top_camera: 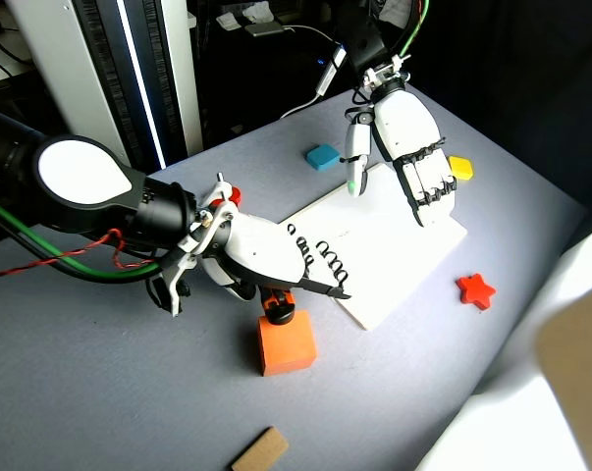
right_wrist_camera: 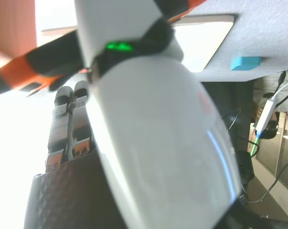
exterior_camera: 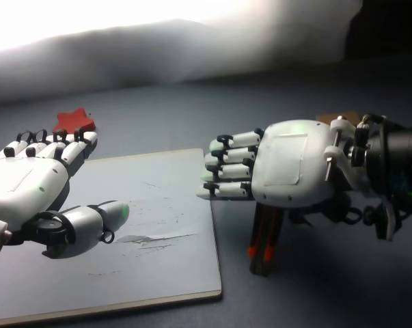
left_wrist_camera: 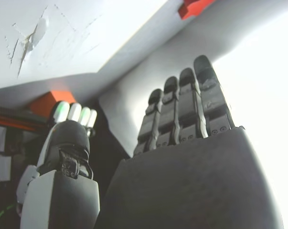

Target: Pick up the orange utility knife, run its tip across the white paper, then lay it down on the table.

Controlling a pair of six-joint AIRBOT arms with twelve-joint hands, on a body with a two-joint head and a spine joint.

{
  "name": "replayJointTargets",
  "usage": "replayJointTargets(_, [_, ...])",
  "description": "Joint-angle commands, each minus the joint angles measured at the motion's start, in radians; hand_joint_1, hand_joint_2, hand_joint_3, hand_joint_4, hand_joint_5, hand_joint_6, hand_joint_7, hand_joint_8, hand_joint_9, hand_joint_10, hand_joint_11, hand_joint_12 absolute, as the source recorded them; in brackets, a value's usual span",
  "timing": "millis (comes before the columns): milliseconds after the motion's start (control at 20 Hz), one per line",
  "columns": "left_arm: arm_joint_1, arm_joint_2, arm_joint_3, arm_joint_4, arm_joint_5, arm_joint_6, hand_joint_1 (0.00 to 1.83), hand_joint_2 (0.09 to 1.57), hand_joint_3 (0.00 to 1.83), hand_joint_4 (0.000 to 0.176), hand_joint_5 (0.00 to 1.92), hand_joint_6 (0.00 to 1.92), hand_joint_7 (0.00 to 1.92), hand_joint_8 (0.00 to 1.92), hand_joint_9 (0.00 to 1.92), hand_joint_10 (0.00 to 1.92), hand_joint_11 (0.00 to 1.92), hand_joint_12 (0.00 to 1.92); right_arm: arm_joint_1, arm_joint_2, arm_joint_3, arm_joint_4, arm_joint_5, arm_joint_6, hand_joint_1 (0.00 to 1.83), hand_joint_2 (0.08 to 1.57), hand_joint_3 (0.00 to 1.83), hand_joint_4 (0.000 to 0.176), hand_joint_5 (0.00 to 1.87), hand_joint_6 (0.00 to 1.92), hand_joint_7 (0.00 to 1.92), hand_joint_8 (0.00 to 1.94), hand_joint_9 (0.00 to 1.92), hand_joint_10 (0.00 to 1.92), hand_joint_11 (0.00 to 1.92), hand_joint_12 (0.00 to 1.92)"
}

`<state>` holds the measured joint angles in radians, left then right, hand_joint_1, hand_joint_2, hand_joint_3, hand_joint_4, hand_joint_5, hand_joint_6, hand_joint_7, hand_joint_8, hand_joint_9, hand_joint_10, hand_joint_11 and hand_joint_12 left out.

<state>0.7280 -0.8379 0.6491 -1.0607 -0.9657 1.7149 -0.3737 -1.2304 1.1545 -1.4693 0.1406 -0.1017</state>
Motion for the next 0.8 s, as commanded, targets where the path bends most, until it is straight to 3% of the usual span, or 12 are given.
replayJointTargets(0, [-0.006, 0.004, -0.002, 0.052, -0.086, -0.003, 0.11, 1.28, 0.0, 0.007, 0.0, 0.0, 0.06, 0.0, 0.06, 0.0, 0.0, 0.47, 0.007, 0.0, 0.005, 0.01, 0.015, 0.002, 1.16, 1.05, 0.0, 0.0, 0.0, 0.0, 0.0, 0.0, 0.0, 0.0, 0.0, 0.0])
replayJointTargets(400, [-0.012, 0.004, -0.003, 0.052, -0.092, -0.003, 0.1, 1.26, 0.0, 0.004, 0.01, 0.0, 0.08, 0.0, 0.08, 0.0, 0.0, 0.49, -0.009, -0.024, 0.039, 0.009, 0.012, 0.003, 1.21, 1.04, 0.0, 0.0, 0.0, 0.0, 0.0, 0.0, 0.0, 0.0, 0.0, 0.0])
replayJointTargets(600, [-0.01, 0.004, -0.003, 0.052, -0.092, -0.003, 0.05, 1.27, 0.0, 0.0, 0.0, 0.0, 0.06, 0.0, 0.06, 0.0, 0.0, 0.49, -0.025, -0.019, 0.038, 0.009, 0.01, -0.015, 1.12, 1.13, 0.03, 0.0, 0.0, 0.0, 0.0, 0.0, 0.0, 0.0, 0.0, 0.0])
replayJointTargets(650, [-0.01, 0.004, -0.003, 0.052, -0.092, -0.003, 0.06, 1.26, 0.0, 0.005, 0.0, 0.0, 0.07, 0.0, 0.09, 0.01, 0.0, 0.66, -0.026, -0.018, 0.038, 0.009, 0.011, -0.023, 1.07, 1.23, 0.01, 0.0, 0.23, 0.07, 0.26, 0.03, 0.22, 0.1, 0.0, 0.72])
replayJointTargets(700, [-0.01, 0.003, -0.002, 0.052, -0.092, -0.003, 0.08, 1.26, 0.0, 0.003, 0.0, 0.0, 0.08, 0.01, 0.1, 0.01, 0.0, 0.68, -0.028, -0.015, 0.037, 0.009, 0.011, -0.026, 1.13, 1.19, 0.0, 0.0, 0.41, 0.42, 0.47, 0.35, 0.32, 0.66, 0.0, 1.36])
replayJointTargets(750, [-0.01, 0.003, -0.002, 0.051, -0.092, -0.003, 0.08, 1.27, 0.0, 0.0, 0.0, 0.0, 0.08, 0.0, 0.1, 0.01, 0.0, 0.68, -0.029, -0.013, 0.034, 0.009, 0.011, -0.026, 1.14, 1.26, 0.0, 0.0, 0.7, 1.18, 0.59, 1.28, 0.41, 1.24, 0.14, 1.7])
